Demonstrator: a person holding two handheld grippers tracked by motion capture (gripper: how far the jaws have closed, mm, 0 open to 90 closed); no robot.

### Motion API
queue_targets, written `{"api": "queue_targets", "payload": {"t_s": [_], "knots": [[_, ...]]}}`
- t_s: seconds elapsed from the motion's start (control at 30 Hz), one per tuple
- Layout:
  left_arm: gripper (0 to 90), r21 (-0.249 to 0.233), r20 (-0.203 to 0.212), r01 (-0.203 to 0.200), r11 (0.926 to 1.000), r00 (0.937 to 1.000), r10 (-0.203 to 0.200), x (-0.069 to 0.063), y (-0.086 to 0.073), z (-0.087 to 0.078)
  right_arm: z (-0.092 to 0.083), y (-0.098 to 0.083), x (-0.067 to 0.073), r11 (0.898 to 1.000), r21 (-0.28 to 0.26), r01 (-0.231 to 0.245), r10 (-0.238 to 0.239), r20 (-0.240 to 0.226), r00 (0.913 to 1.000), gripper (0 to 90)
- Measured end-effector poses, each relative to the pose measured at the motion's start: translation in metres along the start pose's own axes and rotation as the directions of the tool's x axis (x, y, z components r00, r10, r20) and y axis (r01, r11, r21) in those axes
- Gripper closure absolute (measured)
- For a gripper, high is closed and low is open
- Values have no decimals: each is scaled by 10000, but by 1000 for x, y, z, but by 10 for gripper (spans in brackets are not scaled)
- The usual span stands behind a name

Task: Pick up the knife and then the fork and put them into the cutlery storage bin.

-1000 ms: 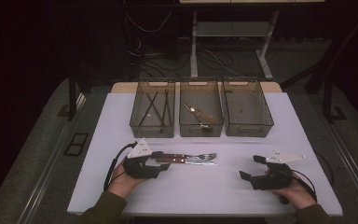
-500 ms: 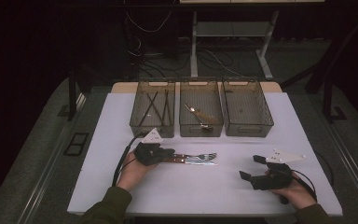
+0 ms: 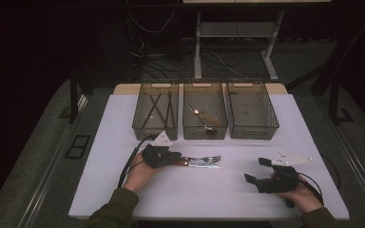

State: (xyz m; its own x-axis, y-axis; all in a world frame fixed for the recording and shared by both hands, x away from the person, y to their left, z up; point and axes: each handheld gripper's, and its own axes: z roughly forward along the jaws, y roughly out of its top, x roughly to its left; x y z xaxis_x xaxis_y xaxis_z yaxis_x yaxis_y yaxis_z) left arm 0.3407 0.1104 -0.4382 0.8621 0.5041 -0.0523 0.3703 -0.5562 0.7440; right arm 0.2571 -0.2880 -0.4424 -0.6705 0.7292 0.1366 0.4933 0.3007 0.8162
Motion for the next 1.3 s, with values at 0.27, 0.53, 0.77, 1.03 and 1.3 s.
{"api": "queue_targets", "payload": {"t_s": [0.27,0.53,0.77,1.03,1.3], "knots": [[891,130,-558,528,9985,9971,-520,21,-2,4,1,0,-1,10000,41,39,-39,54,10000,142],[892,627,-526,664,9958,9966,-631,25,-8,4,0,-1,0,10000,33,26,-26,40,10000,142],[891,782,-222,605,9951,9980,-589,21,-9,0,0,0,0,10000,42,82,-82,53,10000,142],[891,1040,101,371,9939,9992,-383,11,-11,-4,0,0,0,9999,59,116,-116,73,9999,142],[891,1168,201,362,9925,9990,-389,1,-11,-5,-1,0,0,9999,57,132,-132,96,9999,142]]}}
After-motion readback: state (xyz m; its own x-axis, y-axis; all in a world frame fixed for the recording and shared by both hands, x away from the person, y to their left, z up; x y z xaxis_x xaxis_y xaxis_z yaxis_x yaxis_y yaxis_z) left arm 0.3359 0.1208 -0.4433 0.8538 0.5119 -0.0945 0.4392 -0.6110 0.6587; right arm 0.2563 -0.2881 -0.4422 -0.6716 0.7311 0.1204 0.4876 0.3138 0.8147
